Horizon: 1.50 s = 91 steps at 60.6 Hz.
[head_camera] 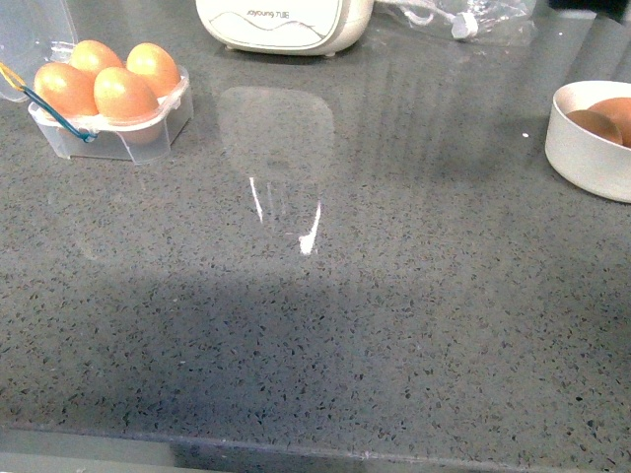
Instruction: Put egg into box
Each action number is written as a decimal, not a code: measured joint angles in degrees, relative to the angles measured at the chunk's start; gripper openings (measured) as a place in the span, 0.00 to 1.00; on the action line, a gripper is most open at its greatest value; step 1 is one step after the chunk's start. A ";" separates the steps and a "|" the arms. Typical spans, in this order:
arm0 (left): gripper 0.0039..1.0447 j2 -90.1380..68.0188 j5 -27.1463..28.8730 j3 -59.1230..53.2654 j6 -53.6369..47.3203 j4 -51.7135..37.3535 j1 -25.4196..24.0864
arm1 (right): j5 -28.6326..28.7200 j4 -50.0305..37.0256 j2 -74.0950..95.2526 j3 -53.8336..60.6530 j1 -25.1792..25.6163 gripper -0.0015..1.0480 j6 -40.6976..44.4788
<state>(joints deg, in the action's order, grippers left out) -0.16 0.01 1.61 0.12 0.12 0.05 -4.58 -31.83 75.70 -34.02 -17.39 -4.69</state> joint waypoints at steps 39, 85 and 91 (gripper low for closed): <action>0.94 0.00 0.00 0.00 -0.02 0.00 0.00 | 0.94 -6.86 -27.71 25.49 13.27 0.28 4.50; 0.94 0.00 0.00 0.00 -0.02 0.00 0.00 | 4.50 7.98 -51.89 33.68 17.25 0.03 4.63; 0.94 0.00 0.00 0.00 0.00 0.00 0.00 | 4.50 10.60 -54.47 33.68 17.25 0.03 4.63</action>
<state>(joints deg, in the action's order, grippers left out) -0.16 0.01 1.61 0.12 0.12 0.05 -0.08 -21.23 21.23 -0.34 -0.14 -0.05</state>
